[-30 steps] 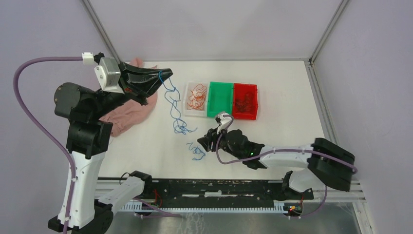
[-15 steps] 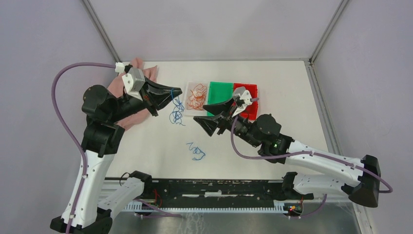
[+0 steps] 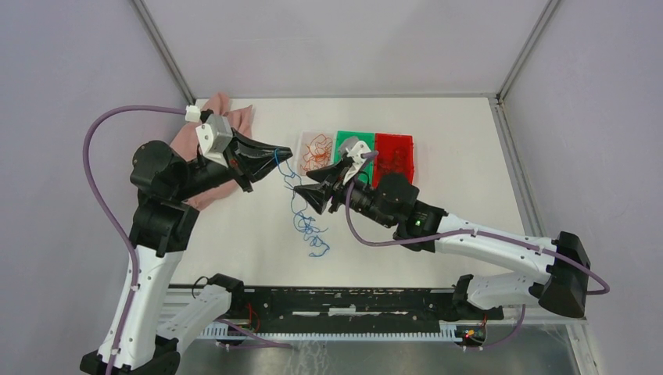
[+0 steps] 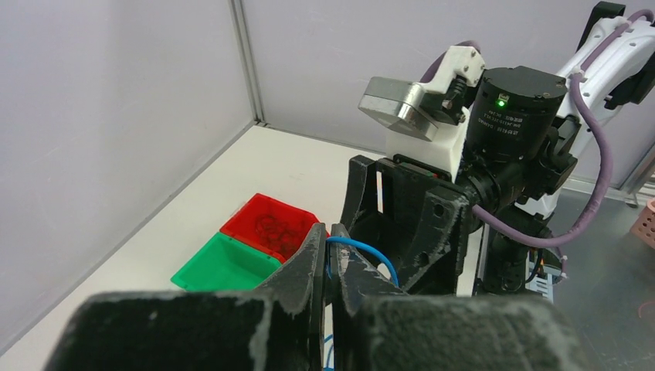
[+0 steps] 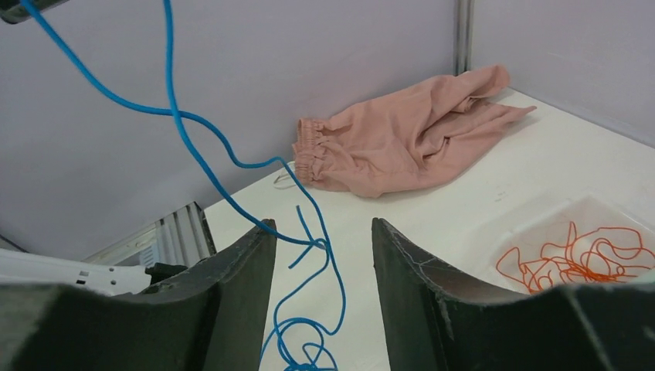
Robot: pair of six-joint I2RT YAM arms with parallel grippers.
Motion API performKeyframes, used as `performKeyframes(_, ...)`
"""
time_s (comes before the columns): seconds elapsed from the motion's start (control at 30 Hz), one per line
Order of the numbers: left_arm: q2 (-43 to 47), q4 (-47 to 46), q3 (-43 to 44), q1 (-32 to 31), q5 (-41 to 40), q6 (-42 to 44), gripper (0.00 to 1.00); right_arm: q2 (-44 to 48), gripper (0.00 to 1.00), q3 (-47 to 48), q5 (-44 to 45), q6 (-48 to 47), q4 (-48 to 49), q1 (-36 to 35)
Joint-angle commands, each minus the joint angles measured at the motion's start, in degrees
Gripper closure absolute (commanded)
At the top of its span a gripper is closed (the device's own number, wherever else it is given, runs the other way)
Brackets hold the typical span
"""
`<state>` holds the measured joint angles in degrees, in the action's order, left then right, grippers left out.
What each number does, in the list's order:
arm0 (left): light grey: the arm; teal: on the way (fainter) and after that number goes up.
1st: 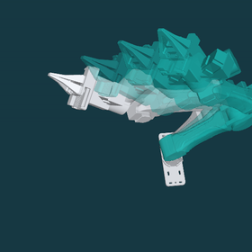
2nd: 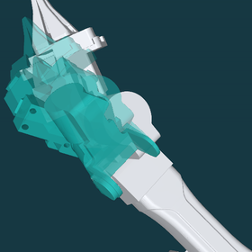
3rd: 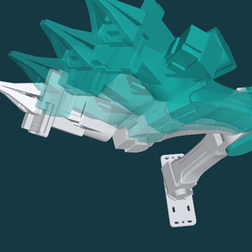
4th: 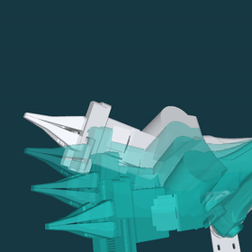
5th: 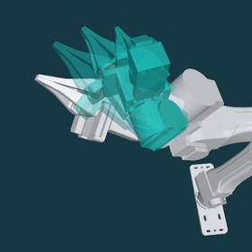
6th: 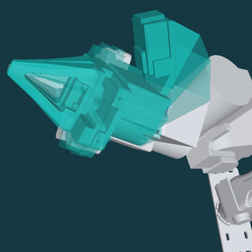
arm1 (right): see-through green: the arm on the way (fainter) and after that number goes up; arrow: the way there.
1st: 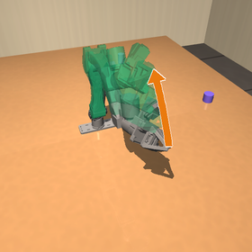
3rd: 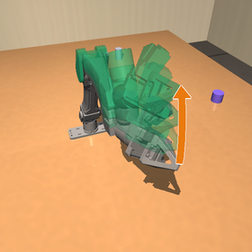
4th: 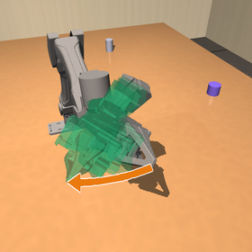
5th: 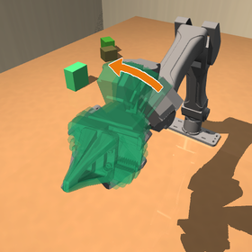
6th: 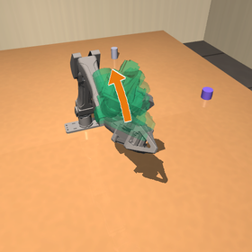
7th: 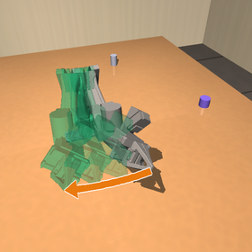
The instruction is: Untangle the cables
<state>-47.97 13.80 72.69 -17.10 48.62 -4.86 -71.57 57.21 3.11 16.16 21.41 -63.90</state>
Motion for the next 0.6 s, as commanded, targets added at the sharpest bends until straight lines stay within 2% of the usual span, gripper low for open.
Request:
performKeyframes(0.0, 0.68, 0.08, -0.08, -0.12, 1.81, 2.76, 0.97, 0.91, 0.47, 2.63, 7.58, -1.51, 1.23, -0.01)
performKeyframes(0.2, 0.59, 0.09, -0.44, -0.13, 2.75, 1.6, 0.97, 2.02, 0.58, -0.46, 15.13, -2.58, 5.46, 0.02)
performKeyframes(0.43, 0.35, -0.46, -0.64, -0.08, 3.78, -0.65, 0.97, 0.29, 0.47, -1.19, 15.68, -0.86, 10.56, -0.05)
performKeyframes(0.57, 0.38, -1.13, -1.2, -0.04, 3.72, -1.66, 0.97, -0.94, 0.46, -2.45, 15.0, 1.38, 15.43, -0.03)
